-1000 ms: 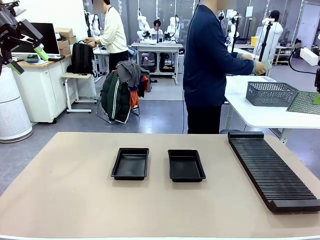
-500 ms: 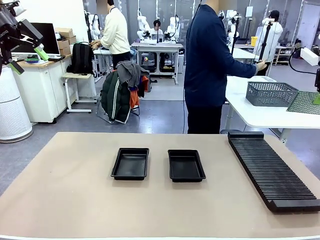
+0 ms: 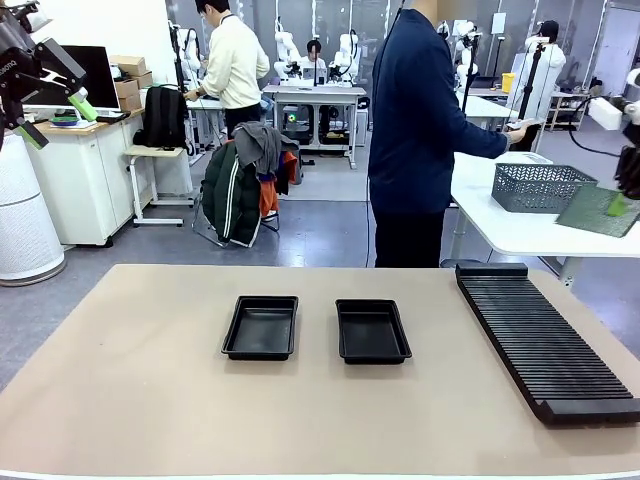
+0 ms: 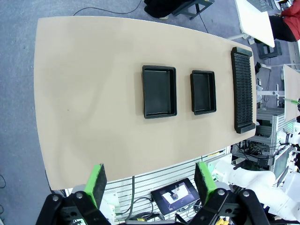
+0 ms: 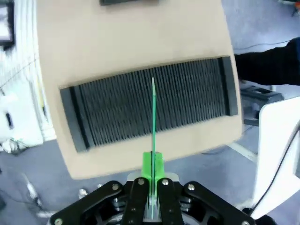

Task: Inspect and transfer BCBs to ESD trays.
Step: Pick up the Blank PCB from the PCB Rack and place it in the left ESD tray.

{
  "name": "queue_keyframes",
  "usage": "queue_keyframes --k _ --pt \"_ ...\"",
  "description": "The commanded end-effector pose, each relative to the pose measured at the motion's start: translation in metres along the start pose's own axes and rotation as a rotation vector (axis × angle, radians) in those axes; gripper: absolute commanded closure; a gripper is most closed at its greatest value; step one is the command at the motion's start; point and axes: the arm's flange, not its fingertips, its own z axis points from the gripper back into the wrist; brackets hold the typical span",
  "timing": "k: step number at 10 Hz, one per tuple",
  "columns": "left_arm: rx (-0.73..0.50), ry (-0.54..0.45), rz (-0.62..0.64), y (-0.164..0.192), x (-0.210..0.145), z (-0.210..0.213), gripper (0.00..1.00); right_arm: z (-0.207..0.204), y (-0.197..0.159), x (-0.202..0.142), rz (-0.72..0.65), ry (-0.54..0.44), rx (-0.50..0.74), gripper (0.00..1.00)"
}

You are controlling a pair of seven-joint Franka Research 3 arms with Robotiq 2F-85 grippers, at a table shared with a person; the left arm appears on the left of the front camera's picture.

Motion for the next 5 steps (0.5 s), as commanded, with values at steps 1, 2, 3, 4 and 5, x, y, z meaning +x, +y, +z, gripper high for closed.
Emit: queue_keyframes --k 1,2,3,4,5 --pt "0.000 0.000 0.003 0.000 -0.001 0.000 0.00 -0.014 -0.010 0.036 -0.206 -0.120 0.137 0.97" --pt "0.000 0.000 0.003 0.000 -0.001 0.000 0.00 -0.024 -0.010 0.054 -0.317 -0.176 0.197 0.97" --pt "0.000 0.000 0.003 0.000 -0.001 0.000 0.00 -0.036 -0.007 0.077 -0.413 -0.239 0.258 0.97" --pt "0.000 0.000 0.003 0.000 -0.001 0.000 0.00 -0.054 -0.004 0.108 -0.515 -0.288 0.337 0.97" --pt "0.000 0.000 0.003 0.000 -0.001 0.000 0.00 -0.074 -0.002 0.132 -0.609 -0.340 0.430 0.97"
